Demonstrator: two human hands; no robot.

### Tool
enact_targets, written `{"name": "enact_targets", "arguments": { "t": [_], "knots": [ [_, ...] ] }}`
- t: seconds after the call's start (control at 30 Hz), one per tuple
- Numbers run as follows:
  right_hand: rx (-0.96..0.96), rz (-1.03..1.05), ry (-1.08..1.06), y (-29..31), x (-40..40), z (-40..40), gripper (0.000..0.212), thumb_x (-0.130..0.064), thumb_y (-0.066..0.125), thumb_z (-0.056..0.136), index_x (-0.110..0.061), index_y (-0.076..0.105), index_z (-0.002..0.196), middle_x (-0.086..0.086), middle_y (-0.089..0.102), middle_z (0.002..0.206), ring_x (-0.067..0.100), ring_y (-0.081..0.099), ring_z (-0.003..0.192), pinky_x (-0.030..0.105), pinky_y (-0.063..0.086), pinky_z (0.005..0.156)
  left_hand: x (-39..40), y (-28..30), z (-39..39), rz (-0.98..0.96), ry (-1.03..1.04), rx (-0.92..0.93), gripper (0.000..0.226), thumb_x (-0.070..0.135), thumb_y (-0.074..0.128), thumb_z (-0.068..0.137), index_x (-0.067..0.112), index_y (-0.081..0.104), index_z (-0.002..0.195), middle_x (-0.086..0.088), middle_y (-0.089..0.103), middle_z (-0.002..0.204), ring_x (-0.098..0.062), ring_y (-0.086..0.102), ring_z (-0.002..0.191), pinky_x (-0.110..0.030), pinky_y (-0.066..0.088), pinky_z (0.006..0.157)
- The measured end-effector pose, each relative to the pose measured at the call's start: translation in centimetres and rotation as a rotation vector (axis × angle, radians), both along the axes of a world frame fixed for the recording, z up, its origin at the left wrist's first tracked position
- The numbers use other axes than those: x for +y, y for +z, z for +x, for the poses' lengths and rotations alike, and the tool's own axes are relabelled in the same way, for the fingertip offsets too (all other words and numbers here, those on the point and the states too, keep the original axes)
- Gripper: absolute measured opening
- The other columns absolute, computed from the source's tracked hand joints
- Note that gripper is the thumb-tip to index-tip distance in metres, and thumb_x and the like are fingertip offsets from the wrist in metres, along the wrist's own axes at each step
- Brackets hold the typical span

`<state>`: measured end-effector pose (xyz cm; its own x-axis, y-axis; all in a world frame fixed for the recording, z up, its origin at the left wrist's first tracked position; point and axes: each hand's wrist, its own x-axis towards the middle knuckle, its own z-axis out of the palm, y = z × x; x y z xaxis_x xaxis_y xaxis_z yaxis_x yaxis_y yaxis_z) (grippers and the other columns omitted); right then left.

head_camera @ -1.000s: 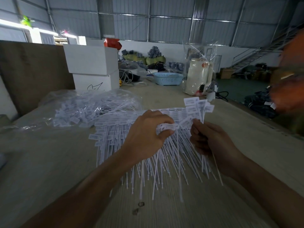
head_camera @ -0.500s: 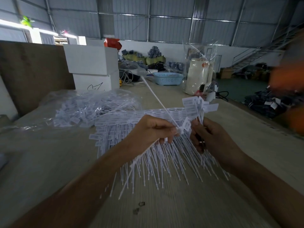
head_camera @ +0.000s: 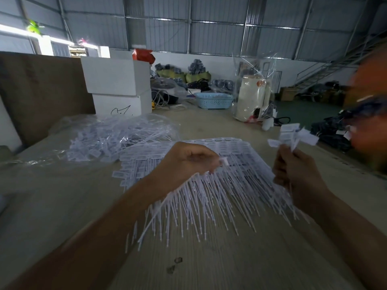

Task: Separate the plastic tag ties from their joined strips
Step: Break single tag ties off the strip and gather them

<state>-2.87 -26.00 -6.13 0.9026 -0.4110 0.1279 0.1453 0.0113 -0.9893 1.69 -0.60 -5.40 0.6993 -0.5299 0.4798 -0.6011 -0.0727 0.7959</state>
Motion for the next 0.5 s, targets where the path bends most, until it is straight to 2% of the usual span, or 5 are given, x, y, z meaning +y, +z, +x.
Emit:
{"name": "enact_targets", "arguments": {
  "t": [0.13,0.23,0.33,0.4,0.5],
  "knots": [
    [0.068,0.054,0.261,-0.6,2.7,0.0,0.022,-0.027,0.041,0.107,-0.012,0.05,0.095,0.001,0.049,0.059,0.011,0.037,0.044,0.023,0.033,0.039,-0.5,-0.6,-0.3,0.165,0.247,-0.253,0.014,0.022,0.072,0.089,0.024,0.076,0.103,0.012,0.072,0.093,-0.004,0.065,0.079,-0.008,0.045,0.067],
    [0.087,-0.006,0.434,-1.1,4.1,-0.6,0.023,-0.034,0.045,0.105,-0.013,0.054,0.106,-0.002,0.037,0.057,0.011,0.027,0.046,0.024,0.024,0.04,-0.9,-0.7,-0.9,0.171,0.247,-0.335,0.019,0.009,0.067,0.092,0.017,0.076,0.107,0.005,0.07,0.096,-0.003,0.061,0.087,-0.006,0.04,0.074],
    [0.11,-0.007,0.522,-1.2,4.7,-1.0,0.031,-0.046,0.055,0.096,-0.018,0.059,0.083,-0.003,0.024,0.06,0.012,0.018,0.049,0.025,0.017,0.044,-1.7,-0.7,-1.5,0.135,0.283,-0.382,0.021,0.004,0.07,0.087,0.014,0.076,0.104,0.003,0.069,0.093,-0.002,0.06,0.087,-0.003,0.037,0.074],
    [0.115,-0.042,0.549,-1.1,4.9,-1.1,0.038,-0.049,0.062,0.088,-0.022,0.049,0.063,-0.003,0.021,0.059,0.013,0.016,0.048,0.026,0.017,0.044,-2.1,-0.7,-1.8,0.129,0.318,-0.408,0.019,0.004,0.073,0.085,0.014,0.076,0.101,0.003,0.069,0.091,-0.004,0.06,0.085,-0.004,0.038,0.074],
    [0.086,-0.066,0.542,-0.9,5.2,-1.3,0.03,-0.04,0.065,0.087,-0.024,0.063,0.063,-0.003,0.025,0.058,0.01,0.02,0.047,0.022,0.021,0.041,-2.1,-0.6,-1.8,0.091,0.322,-0.43,0.018,0.005,0.074,0.084,0.012,0.075,0.1,0.004,0.069,0.091,-0.005,0.061,0.085,-0.006,0.039,0.076]
  ]
}}
